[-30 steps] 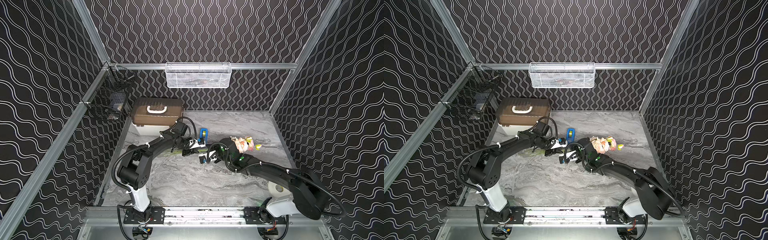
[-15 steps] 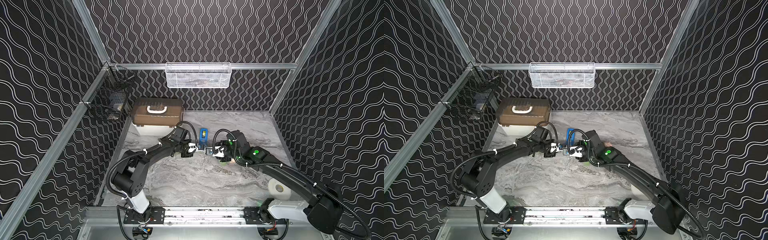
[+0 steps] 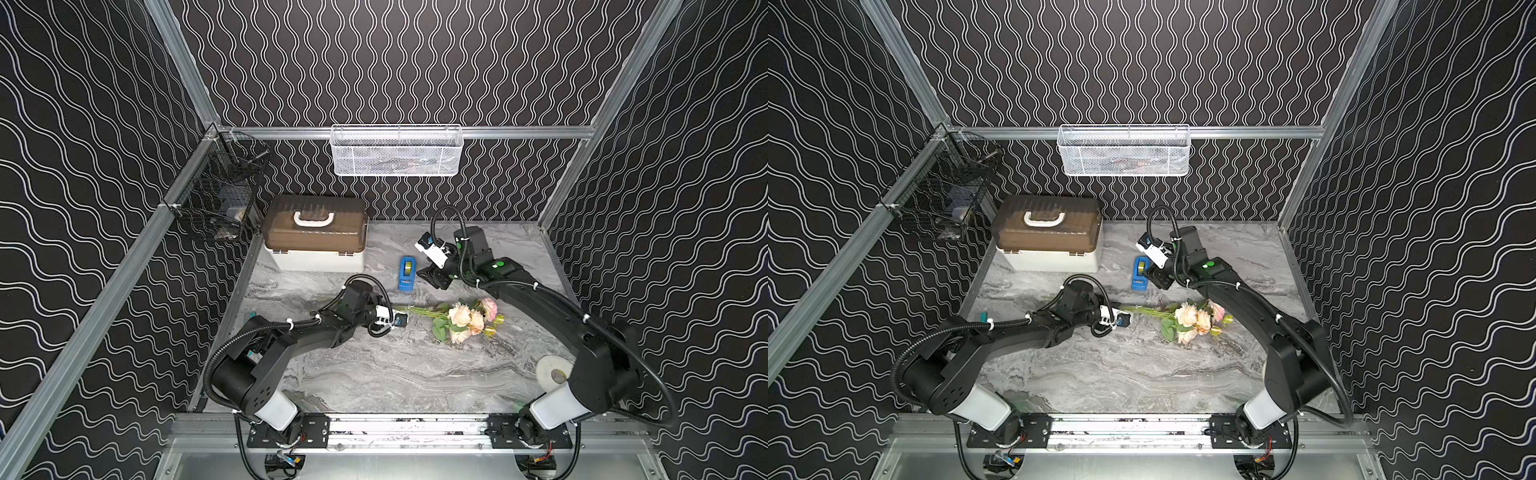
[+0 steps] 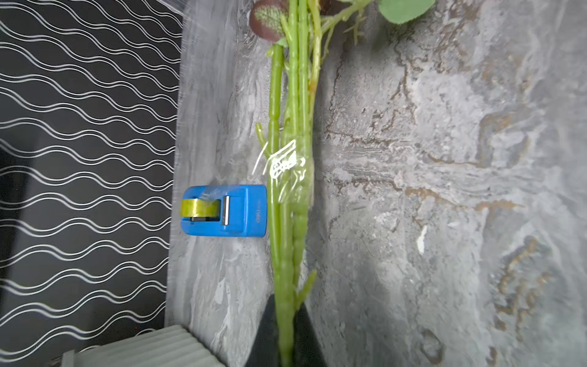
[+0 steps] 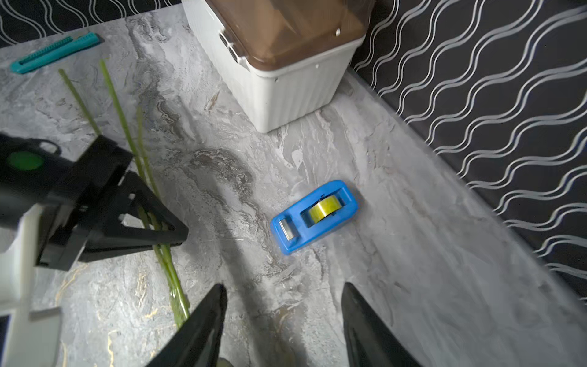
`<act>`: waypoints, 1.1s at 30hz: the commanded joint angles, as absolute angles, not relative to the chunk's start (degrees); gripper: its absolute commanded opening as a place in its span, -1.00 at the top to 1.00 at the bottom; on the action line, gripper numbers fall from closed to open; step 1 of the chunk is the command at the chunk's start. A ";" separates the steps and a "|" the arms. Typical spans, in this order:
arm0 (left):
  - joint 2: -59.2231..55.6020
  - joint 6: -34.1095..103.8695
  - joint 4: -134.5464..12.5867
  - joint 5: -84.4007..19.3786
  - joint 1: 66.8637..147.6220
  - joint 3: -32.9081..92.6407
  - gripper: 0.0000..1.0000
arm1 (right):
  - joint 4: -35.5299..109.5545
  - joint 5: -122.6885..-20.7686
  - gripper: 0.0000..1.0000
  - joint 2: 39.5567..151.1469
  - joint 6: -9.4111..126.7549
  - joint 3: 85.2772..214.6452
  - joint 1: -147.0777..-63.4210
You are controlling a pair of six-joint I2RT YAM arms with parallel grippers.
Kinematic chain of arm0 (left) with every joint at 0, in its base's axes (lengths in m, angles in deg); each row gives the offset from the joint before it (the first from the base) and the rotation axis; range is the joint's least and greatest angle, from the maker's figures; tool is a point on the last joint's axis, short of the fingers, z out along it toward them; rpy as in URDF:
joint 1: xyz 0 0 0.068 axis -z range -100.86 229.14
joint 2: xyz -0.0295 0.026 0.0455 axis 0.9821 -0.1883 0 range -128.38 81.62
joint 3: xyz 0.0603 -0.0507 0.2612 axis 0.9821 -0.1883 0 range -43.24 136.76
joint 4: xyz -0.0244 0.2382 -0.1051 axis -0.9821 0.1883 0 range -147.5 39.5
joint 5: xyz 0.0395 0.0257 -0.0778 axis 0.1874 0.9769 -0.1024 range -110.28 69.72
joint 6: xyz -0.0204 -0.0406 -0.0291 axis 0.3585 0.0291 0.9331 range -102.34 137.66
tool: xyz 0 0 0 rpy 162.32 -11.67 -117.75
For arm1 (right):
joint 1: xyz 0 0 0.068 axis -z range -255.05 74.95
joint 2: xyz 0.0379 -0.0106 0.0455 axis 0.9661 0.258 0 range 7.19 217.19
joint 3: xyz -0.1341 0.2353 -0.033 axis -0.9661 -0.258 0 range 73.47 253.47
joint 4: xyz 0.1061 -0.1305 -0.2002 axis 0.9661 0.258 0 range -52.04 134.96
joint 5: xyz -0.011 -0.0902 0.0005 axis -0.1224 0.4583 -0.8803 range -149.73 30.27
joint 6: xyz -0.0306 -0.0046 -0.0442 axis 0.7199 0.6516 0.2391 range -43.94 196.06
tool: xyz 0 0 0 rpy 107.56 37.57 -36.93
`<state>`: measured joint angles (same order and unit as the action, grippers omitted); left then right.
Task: Wrap bouquets with tape
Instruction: Tear off the tape using the Tape Cutter.
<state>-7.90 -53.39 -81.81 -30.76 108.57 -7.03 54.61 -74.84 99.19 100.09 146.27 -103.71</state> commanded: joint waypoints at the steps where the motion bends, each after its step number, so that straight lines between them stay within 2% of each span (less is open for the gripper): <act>1: -6.49 -56.99 -90.66 -32.85 108.70 -9.64 1.00 | 49.85 -75.54 -0.19 102.65 90.71 147.09 -103.28; 5: -5.30 -59.23 -79.68 -35.35 108.68 -8.87 1.00 | 49.52 -74.65 -0.17 107.62 85.56 148.98 -102.83; 9: -6.63 -59.44 -82.21 -34.12 108.69 -10.01 1.00 | 49.05 -74.57 -0.16 111.05 80.51 149.58 -102.16; 14: -8.06 -60.65 -78.73 -33.86 108.76 -8.70 1.00 | 47.88 -74.89 -0.11 114.50 74.71 148.84 -101.73; 18: -8.59 -60.21 -79.64 -33.87 108.57 -8.70 1.00 | 48.32 -78.31 -0.06 117.00 69.41 149.39 -100.06; 33: -12.34 -59.96 -74.09 -32.97 107.33 -5.73 1.00 | 33.40 -86.78 0.13 118.56 53.63 142.02 -99.13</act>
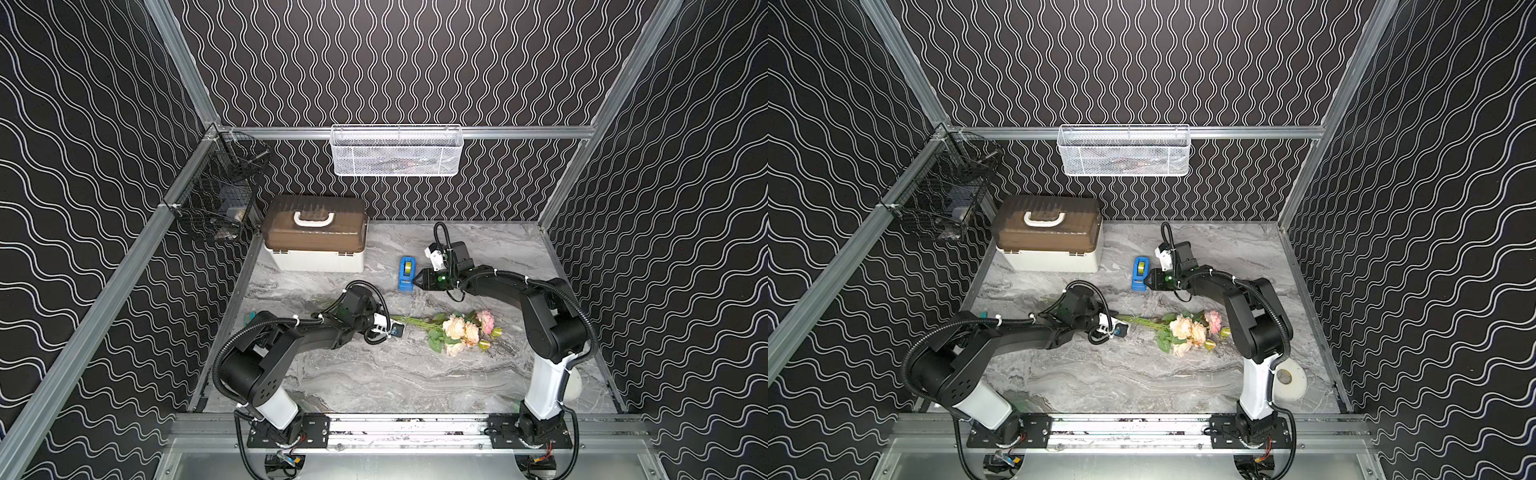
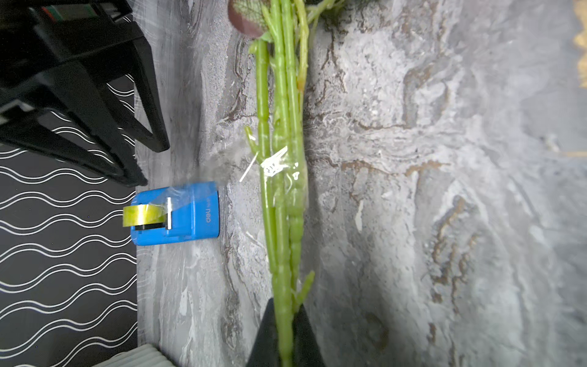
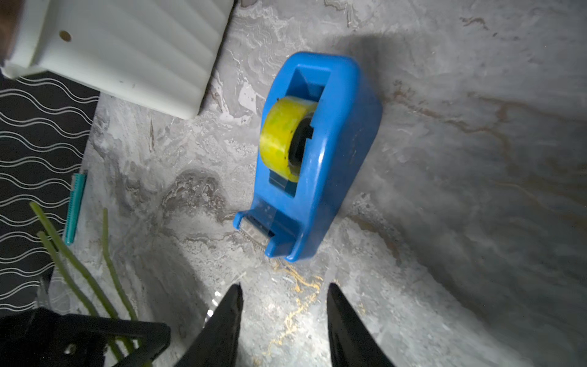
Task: Wrap bouquets with tape
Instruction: Tear off the tape using the Tape Cutter.
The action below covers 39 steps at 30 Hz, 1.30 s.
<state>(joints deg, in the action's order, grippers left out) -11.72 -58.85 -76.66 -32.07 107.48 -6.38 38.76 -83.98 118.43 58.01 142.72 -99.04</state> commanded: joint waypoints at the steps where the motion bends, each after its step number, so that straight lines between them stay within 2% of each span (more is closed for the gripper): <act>1: -12.74 -60.00 -73.96 -32.76 107.35 -5.63 1.00 | 32.54 -86.88 0.15 118.61 52.82 141.62 -99.13; 8: -13.39 -59.86 -74.21 -32.85 106.93 -5.45 1.00 | 29.09 -90.33 0.22 120.52 48.26 140.80 -99.57; 14: -12.26 -59.77 -72.86 -33.34 106.88 -4.66 1.00 | 28.94 -89.37 0.27 121.44 47.06 139.91 -99.74; 26: -13.12 -59.89 -72.93 -33.92 106.88 -4.46 1.00 | 18.81 -93.52 0.35 122.32 38.62 135.65 -99.83; 39: -13.65 -59.79 -73.22 -33.56 106.81 -4.46 1.00 | 9.72 -96.05 0.72 124.68 32.16 133.41 -100.01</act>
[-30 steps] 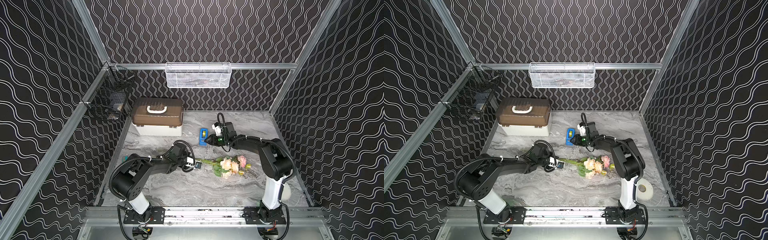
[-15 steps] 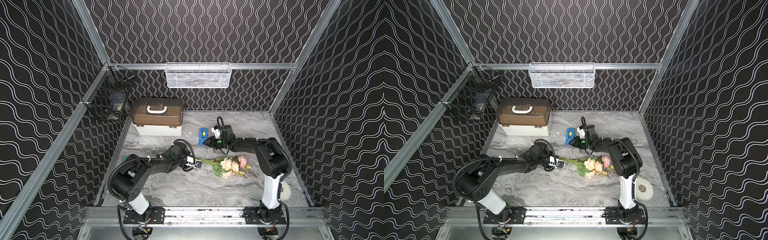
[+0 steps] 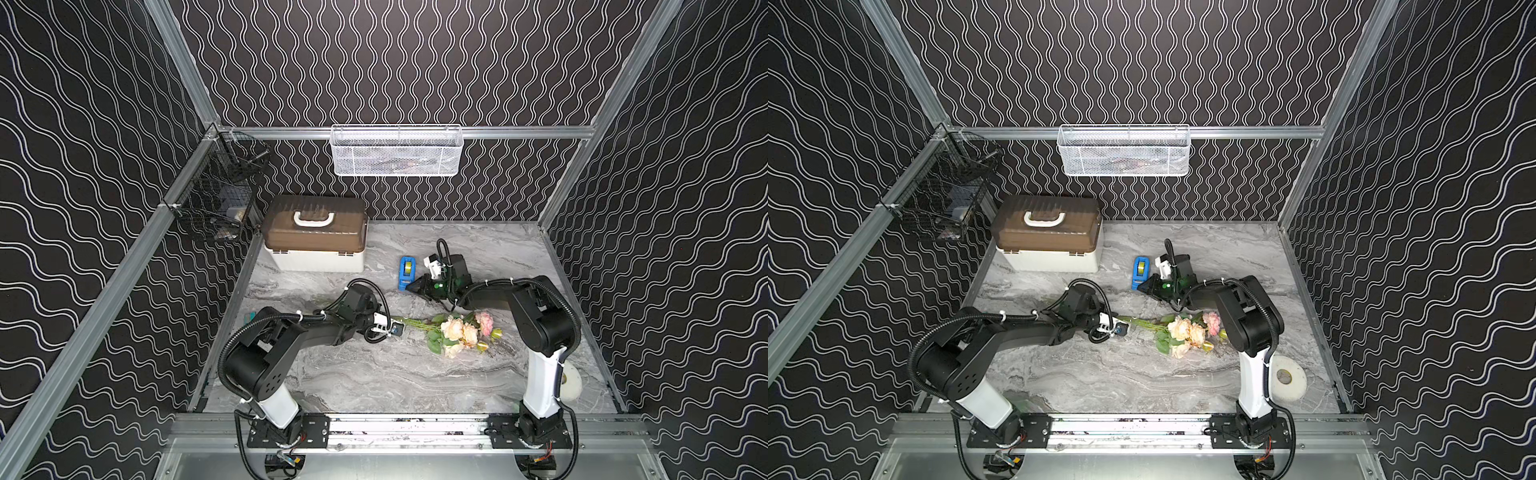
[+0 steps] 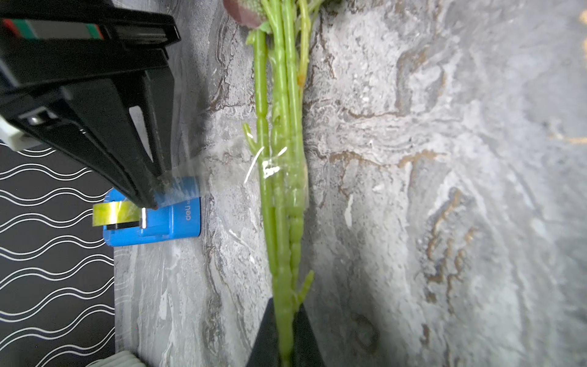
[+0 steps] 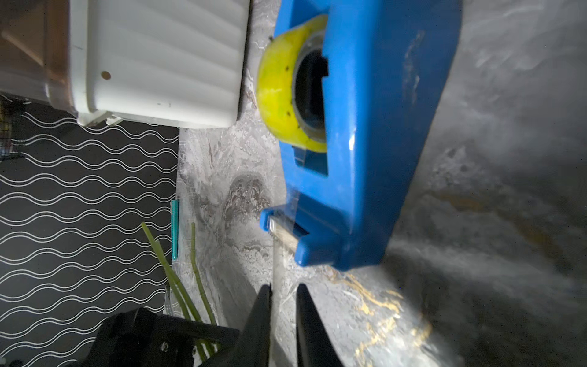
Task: Wrap bouquets with tape
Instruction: Tear off the tape using the Tape Cutter.
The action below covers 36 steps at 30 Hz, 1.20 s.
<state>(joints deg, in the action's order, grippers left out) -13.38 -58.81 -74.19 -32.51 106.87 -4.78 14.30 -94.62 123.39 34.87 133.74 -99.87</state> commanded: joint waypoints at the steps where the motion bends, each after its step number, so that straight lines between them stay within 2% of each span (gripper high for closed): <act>1: -13.65 -59.77 -73.23 -33.55 106.89 -4.46 1.00 | 8.79 -96.81 0.75 125.07 31.34 133.41 -100.01; 7: -13.74 -59.77 -73.35 -33.57 106.78 -4.52 1.00 | 7.18 -97.20 1.00 125.07 30.30 132.83 -100.27; 17: -13.96 -59.69 -72.70 -33.95 106.89 -4.20 1.00 | -2.29 -99.07 1.00 123.50 26.18 129.58 -100.44; 23: -14.09 -59.42 -72.88 -33.98 106.84 -4.22 1.00 | 11.69 -98.23 1.00 125.87 29.55 135.44 -100.89; 31: -13.93 -59.53 -72.44 -34.33 106.85 -4.09 1.00 | 17.20 -95.30 1.00 129.10 30.29 135.95 -100.89; 36: -14.26 -59.52 -72.70 -34.09 106.87 -3.99 1.00 | 22.95 -89.24 1.00 128.68 32.65 135.25 -100.89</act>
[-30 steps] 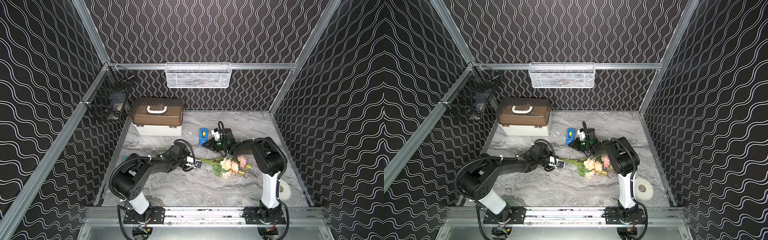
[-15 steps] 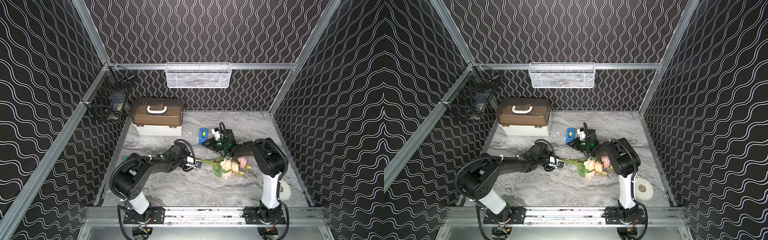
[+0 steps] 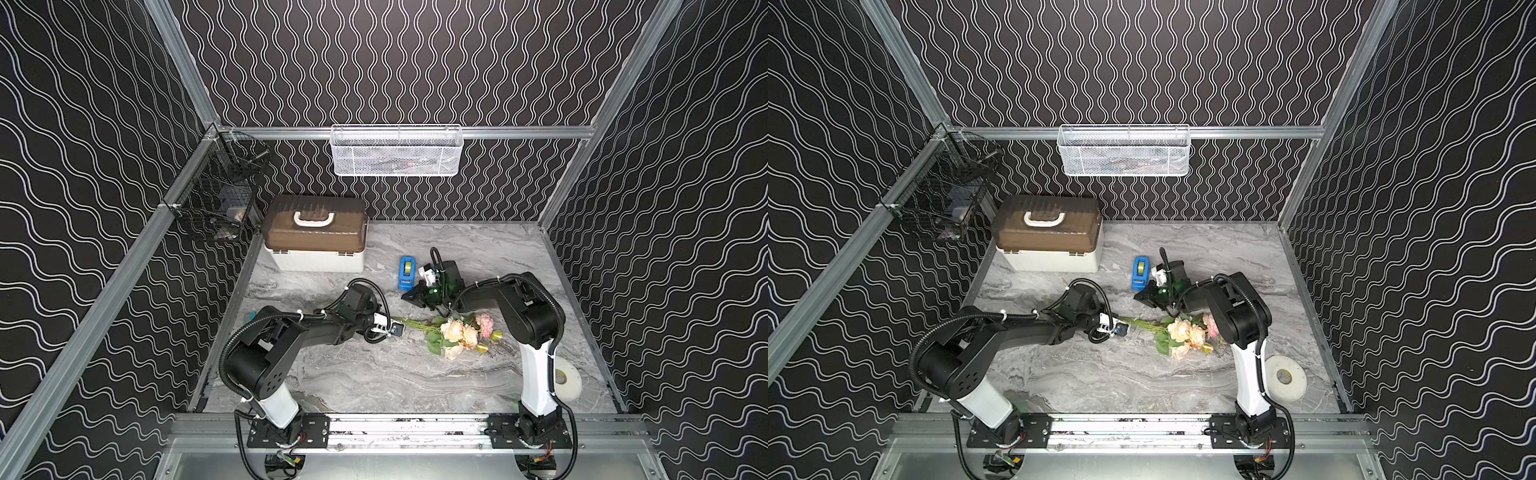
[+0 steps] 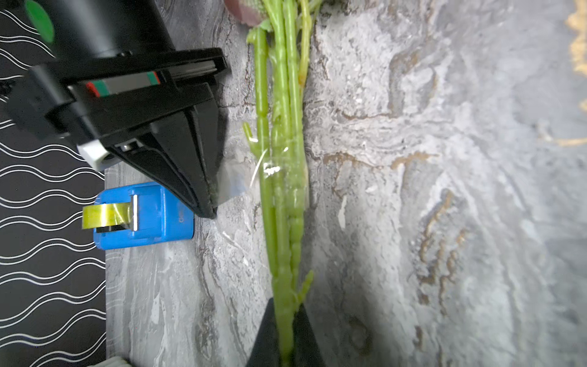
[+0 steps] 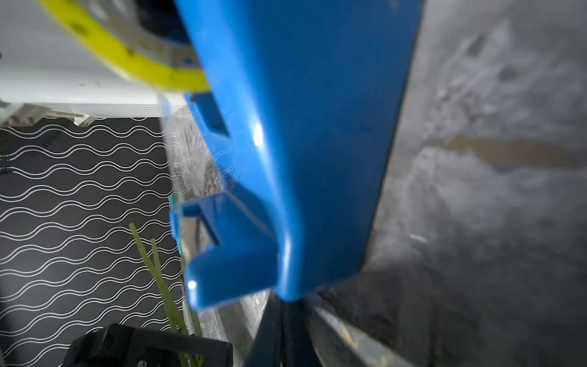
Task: Wrap bouquets with tape
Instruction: Tear off the tape using the Tape Cutter.
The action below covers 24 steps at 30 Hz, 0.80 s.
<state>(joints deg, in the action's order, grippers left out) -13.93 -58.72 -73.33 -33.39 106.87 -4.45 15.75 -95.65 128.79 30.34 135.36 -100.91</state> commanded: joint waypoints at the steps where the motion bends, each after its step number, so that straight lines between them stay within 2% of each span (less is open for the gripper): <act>1: -14.29 -59.61 -72.79 -34.01 106.81 -3.90 1.00 | 24.17 -88.08 1.00 128.63 33.08 135.39 -100.89; 9: -13.07 -58.67 -74.07 -34.06 106.87 -4.09 1.00 | 23.84 -83.73 1.00 125.15 35.66 133.91 -100.89; 11: -11.35 -57.78 -73.54 -34.63 106.88 -3.64 1.00 | 22.76 -83.25 0.58 120.97 38.04 134.16 -100.89; 13: -8.94 -57.71 -72.33 -35.33 106.90 -3.26 1.00 | 26.17 -82.71 0.40 117.38 41.63 136.65 -100.89; 20: -3.31 -52.52 -58.87 -39.24 107.12 3.58 1.00 | 40.70 -75.95 0.24 105.01 59.76 149.43 -98.85; 24: -2.16 -42.83 -55.12 -38.39 108.41 7.79 1.00 | 40.23 -71.95 0.16 94.82 71.05 150.67 -98.44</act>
<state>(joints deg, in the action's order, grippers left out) -2.98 -51.22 -59.48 -36.84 107.66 5.64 37.78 -76.07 99.46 59.46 150.00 -98.34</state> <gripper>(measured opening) 0.088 0.406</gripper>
